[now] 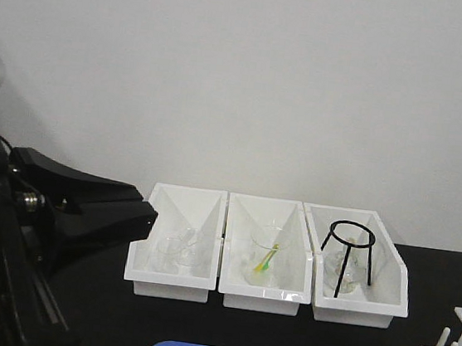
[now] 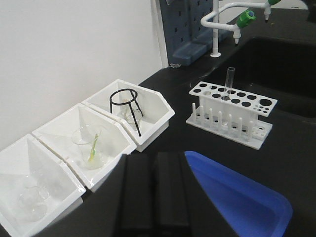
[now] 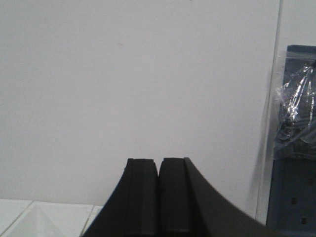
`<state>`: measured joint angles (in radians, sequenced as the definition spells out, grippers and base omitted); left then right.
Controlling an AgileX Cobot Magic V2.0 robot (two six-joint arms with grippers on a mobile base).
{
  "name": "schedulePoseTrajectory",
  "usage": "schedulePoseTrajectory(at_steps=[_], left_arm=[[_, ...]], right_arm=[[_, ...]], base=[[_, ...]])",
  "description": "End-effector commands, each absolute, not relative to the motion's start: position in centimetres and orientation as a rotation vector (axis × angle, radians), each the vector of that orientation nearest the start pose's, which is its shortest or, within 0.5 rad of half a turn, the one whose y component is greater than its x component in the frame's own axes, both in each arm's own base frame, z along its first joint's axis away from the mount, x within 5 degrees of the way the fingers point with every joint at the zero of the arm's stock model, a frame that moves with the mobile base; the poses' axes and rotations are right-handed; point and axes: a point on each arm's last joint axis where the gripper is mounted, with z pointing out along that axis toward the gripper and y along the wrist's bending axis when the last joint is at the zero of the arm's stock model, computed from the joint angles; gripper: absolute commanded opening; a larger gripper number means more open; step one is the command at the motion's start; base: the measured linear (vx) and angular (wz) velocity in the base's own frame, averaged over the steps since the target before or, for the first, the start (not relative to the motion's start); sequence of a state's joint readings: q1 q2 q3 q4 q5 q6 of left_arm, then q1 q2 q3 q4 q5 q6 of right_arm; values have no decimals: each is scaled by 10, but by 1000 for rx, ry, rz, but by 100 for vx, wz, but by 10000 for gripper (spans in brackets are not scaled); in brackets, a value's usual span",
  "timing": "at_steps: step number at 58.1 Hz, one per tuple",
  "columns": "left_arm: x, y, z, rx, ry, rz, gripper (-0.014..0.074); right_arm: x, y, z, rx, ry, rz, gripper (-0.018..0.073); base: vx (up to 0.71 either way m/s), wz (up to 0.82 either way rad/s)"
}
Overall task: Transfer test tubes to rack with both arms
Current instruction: 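Lower the tube into a rack hole and open the right gripper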
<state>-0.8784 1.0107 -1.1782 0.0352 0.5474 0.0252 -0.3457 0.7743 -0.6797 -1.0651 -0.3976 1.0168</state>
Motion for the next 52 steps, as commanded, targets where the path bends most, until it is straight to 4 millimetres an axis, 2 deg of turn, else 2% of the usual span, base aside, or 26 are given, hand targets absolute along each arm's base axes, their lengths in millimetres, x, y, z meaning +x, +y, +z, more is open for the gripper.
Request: schedulePoseTrajectory(at_steps=[1, 52], left_arm=[[129, -155, 459, 791, 1611, -594, -22], [129, -155, 456, 805, 1639, -585, -21]], right_arm=[[153, -19, 398, -98, 1354, -33, -11], [149, -16, 400, -90, 1350, -4, -8]], base=[[0, 0], [0, 0]])
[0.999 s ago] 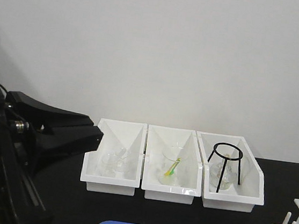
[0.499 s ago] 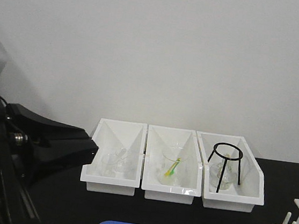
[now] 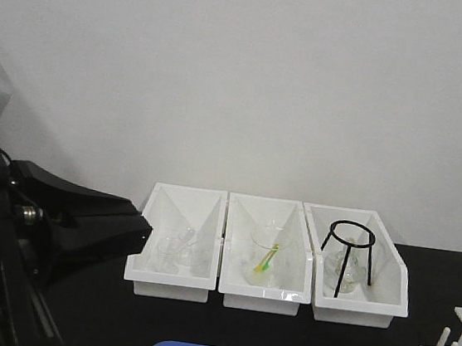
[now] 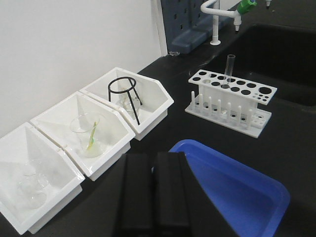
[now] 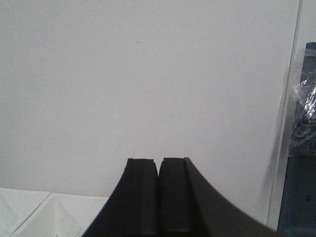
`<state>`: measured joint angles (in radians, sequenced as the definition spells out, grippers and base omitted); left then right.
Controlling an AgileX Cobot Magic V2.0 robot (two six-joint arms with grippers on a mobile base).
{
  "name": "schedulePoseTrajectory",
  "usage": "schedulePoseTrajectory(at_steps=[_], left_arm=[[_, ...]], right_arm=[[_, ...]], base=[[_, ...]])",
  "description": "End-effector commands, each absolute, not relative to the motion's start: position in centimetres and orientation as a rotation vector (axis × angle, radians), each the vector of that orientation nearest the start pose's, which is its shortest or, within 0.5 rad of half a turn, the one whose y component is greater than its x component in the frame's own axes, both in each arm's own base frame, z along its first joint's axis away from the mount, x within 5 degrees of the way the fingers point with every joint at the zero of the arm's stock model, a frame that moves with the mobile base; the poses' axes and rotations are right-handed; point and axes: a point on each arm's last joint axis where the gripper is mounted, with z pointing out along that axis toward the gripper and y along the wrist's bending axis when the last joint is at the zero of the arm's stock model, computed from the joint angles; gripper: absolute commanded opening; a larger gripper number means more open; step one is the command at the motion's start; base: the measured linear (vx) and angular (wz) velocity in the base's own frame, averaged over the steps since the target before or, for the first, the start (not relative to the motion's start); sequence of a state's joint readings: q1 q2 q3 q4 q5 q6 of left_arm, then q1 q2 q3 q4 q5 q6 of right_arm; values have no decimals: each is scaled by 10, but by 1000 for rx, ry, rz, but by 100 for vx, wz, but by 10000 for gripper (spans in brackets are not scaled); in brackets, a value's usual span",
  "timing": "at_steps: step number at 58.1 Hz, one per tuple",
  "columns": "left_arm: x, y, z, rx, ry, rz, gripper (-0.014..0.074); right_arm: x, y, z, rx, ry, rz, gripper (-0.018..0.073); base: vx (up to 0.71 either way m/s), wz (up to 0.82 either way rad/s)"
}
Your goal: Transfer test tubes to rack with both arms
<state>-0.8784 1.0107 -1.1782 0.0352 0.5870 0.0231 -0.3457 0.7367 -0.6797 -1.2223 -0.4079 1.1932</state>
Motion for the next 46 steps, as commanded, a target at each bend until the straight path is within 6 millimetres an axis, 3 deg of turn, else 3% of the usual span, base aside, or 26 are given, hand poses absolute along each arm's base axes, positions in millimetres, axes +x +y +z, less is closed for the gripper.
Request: schedulePoseTrajectory(at_steps=[1, 14, 24, 34, 46], left_arm=[[129, -155, 456, 805, 1639, -585, -21], [129, -155, 456, 840, 1613, -551, -21], [130, -156, 460, 925, 1499, -458, -21], [137, -149, 465, 876, 1457, -416, -21], [157, -134, 444, 751, 1455, -347, -21]], right_arm=[[149, -16, 400, -90, 1350, -4, -8], [149, -16, 400, -90, 1350, -4, -8], [149, -16, 400, -90, 1350, -4, -8], [149, -16, 400, -90, 1350, -4, -8], [149, -16, 400, -90, 1350, -4, -8]], base=[[0, 0], [0, 0], [0, 0], [0, 0], [0, 0]])
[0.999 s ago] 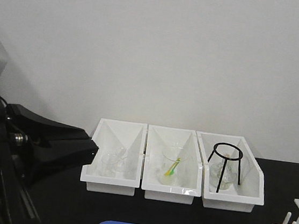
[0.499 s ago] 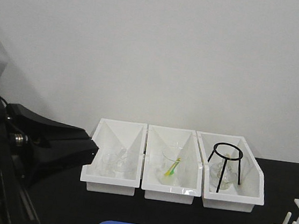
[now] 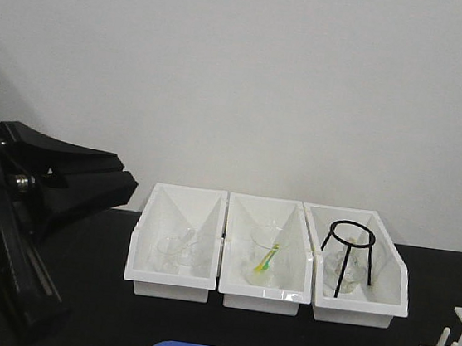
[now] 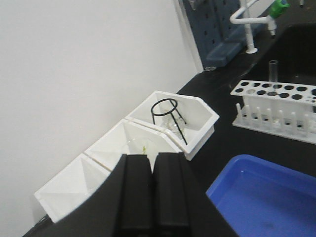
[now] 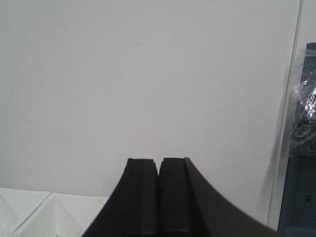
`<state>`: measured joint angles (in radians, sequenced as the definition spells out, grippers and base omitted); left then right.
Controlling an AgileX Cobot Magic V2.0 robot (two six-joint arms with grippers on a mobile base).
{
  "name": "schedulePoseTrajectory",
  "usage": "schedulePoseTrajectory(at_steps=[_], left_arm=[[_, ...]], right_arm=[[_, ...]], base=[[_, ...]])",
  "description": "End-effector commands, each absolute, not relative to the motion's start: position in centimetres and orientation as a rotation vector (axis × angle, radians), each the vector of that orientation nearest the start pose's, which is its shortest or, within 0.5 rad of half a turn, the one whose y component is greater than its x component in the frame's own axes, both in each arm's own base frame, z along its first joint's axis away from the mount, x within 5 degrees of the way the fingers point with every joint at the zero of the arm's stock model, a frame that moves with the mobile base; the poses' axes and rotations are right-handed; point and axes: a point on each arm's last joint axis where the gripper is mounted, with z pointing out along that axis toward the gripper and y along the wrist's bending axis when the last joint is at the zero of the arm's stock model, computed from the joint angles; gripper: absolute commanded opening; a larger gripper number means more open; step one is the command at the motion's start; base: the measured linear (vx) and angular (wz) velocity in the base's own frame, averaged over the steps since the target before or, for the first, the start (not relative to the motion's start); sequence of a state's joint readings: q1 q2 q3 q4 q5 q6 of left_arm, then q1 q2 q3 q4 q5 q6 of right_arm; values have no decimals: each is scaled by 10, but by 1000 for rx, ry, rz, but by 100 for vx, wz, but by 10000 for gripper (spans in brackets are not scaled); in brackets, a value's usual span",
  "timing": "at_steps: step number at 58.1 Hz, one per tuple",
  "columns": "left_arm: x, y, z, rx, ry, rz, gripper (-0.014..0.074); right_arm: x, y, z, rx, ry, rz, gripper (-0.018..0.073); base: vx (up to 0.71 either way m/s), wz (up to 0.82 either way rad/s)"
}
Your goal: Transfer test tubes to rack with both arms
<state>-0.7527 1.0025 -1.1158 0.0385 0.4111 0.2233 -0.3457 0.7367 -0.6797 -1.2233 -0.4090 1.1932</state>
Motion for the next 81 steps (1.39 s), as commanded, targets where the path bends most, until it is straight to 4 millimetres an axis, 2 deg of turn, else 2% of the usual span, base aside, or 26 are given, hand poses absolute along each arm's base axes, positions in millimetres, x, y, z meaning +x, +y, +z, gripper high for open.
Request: schedulePoseTrajectory(at_steps=[1, 9, 17, 25, 33, 50, 62, 81], left_arm=[[158, -133, 442, 734, 1445, -350, -21], [167, -115, 409, 560, 1427, -365, -21], [167, -94, 363, 402, 1411, -347, -21], [153, -76, 315, 371, 1437, -295, -21], [134, -57, 282, 302, 1486, -274, -21], [91, -23, 240, 180, 1435, -198, -21], [68, -12, 214, 124, 1358, -168, -21], [54, -12, 204, 190, 1406, -151, -21]], right_arm=[[149, -16, 400, -90, 1350, -4, -8], [149, -16, 400, -90, 1350, -4, -8], [149, -16, 400, -90, 1350, -4, -8], [149, -16, 400, -90, 1350, -3, -8], [149, -16, 400, -90, 1350, -3, -8], [149, -16, 400, -90, 1350, -3, -8], [149, -16, 400, -90, 1350, -3, -8], [149, -16, 400, -90, 1350, -3, -8]], base=[[0, 0], [0, 0], [0, 0], [0, 0], [0, 0], [0, 0], [0, 0], [0, 0]])
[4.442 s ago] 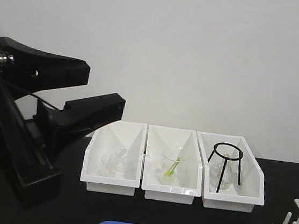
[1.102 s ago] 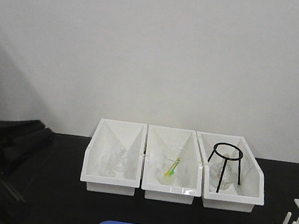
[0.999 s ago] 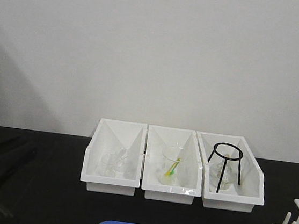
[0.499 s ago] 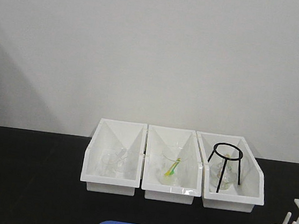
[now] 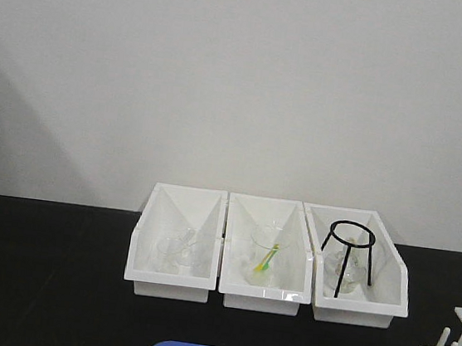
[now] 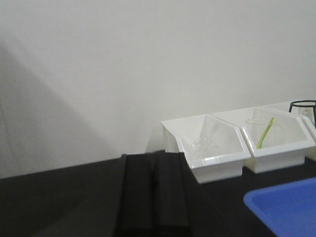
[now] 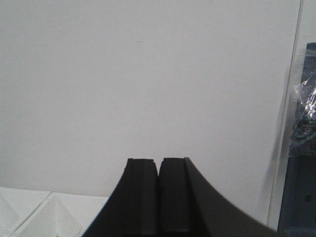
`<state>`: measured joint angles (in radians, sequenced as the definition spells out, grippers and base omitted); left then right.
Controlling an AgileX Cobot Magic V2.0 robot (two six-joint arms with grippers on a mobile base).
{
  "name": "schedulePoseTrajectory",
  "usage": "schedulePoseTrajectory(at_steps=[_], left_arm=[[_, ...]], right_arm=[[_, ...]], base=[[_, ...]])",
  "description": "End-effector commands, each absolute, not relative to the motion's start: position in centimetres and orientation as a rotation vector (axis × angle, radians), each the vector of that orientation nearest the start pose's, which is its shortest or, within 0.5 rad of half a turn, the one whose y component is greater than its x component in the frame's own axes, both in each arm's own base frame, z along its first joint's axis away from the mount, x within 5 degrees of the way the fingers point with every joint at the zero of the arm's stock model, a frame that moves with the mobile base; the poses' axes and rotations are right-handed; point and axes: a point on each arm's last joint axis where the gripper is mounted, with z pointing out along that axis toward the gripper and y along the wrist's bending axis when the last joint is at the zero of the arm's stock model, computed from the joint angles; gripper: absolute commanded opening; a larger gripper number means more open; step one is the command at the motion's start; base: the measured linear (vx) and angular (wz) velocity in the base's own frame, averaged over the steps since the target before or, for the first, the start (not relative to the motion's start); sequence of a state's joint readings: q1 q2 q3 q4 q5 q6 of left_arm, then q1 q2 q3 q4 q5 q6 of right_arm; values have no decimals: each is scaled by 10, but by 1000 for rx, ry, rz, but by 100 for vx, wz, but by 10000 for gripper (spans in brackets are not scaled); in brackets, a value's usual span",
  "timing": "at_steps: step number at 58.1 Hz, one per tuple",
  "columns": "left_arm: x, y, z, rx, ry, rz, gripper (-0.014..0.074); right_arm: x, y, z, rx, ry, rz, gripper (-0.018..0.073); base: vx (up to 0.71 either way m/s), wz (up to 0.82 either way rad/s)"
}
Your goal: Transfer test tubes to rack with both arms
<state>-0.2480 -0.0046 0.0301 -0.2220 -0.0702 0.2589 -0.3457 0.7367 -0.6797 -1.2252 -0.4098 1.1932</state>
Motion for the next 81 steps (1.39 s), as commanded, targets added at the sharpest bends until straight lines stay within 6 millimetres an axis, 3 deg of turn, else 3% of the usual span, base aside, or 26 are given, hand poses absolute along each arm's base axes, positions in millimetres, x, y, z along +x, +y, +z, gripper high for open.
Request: schedulePoseTrajectory(at_steps=[1, 25, 46, 81], left_arm=[[54, -12, 204, 194, 1412, -149, -21], [54, -12, 202, 242, 1426, -98, -21], [55, -6, 202, 137, 1438, -39, -21], [56, -6, 201, 137, 1441, -37, -21]], right_arm=[[149, -16, 400, -93, 1351, -5, -8], [149, -16, 400, -93, 1351, -6, -8], [149, -16, 400, -93, 1351, -6, -8], [149, -16, 400, -93, 1351, -6, -8]], base=[[0, 0], [0, 0], [0, 0], [0, 0]])
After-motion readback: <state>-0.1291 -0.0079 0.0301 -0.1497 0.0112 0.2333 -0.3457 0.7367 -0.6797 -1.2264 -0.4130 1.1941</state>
